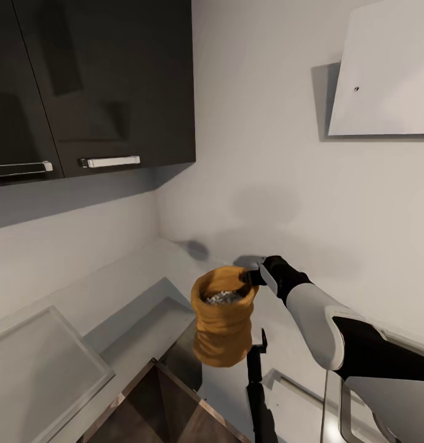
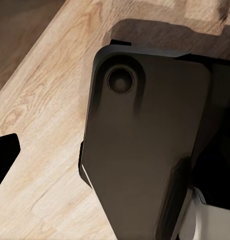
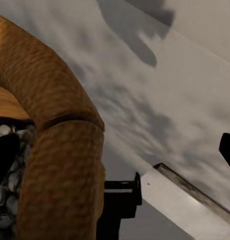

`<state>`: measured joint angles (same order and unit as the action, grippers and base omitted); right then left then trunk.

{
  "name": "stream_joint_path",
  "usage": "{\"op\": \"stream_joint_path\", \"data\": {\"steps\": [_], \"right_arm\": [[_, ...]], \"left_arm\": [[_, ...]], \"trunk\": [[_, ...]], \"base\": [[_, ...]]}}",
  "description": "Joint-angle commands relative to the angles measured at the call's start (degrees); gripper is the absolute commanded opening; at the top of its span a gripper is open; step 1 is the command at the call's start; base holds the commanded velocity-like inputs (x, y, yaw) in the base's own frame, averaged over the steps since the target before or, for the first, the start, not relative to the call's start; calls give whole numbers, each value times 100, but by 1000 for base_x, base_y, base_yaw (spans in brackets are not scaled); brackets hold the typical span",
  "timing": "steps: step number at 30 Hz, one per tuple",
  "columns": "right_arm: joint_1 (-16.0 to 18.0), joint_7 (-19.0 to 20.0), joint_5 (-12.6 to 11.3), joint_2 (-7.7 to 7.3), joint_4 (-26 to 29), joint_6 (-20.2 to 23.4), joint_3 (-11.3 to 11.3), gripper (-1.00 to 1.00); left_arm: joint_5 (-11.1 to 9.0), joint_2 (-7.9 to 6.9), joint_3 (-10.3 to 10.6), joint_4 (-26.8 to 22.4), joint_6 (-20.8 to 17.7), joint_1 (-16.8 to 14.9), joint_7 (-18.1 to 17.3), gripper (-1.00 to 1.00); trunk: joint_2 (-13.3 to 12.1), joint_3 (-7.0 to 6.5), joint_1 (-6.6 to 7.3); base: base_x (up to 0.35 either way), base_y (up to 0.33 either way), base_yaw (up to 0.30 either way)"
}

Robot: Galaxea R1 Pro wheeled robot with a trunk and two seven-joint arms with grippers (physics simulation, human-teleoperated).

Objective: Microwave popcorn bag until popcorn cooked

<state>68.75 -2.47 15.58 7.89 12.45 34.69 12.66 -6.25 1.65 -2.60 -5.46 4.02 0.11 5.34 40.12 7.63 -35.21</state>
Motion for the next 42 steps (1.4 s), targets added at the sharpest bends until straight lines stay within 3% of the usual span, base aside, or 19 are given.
{"op": "stream_joint_path", "data": {"steps": [1, 2, 3, 10, 15, 23, 32, 38, 42], "right_arm": [[-2, -10, -1, 5, -108, 20, 62, 100], [-2, -9, 2, 6, -129, 20, 62, 100], [-2, -9, 4, 4, -146, 20, 62, -100], [-2, 0, 7, 11, -164, 83, 55, -100], [-2, -3, 205, 11, -155, 117, 53, -100], [-2, -11, 243, 26, -3, 777, 71, -100], [-2, -8, 166, 37, 1521, 2453, 112, -100], [-2, -6, 141, 38, 1874, 2531, 126, -100], [-2, 38, 139, 35, 2018, 2531, 252, -100]], "left_arm": [[-43, 2, -20, -8, 12, 0, 4, 100], [-43, 2, -21, -8, 12, 0, 4, 100], [-43, 2, -21, -8, 12, 1, 3, 100], [-43, 2, -21, -8, 12, 0, 4, 100], [-43, 2, -21, -8, 12, 2, 3, 100], [-43, 2, -22, -8, 12, -1, 9, 100], [-43, 2, -22, -8, 12, -1, 10, 100], [-43, 2, -22, -8, 12, -2, 11, 100], [-50, 2, -21, -8, 12, 1, 18, 100]], "trunk": [[5, 10, -2], [5, 10, -2], [5, 10, -2], [5, 10, -2], [5, 10, -2], [5, 10, -2], [5, 10, -2], [5, 10, -2], [5, 10, -2]], "base": [[0, 0, 0], [0, 0, 0], [0, 0, 0], [0, 0, 0], [0, 0, 0], [0, 0, 0], [0, 0, 0], [0, 0, 0], [0, 0, 0]]}}
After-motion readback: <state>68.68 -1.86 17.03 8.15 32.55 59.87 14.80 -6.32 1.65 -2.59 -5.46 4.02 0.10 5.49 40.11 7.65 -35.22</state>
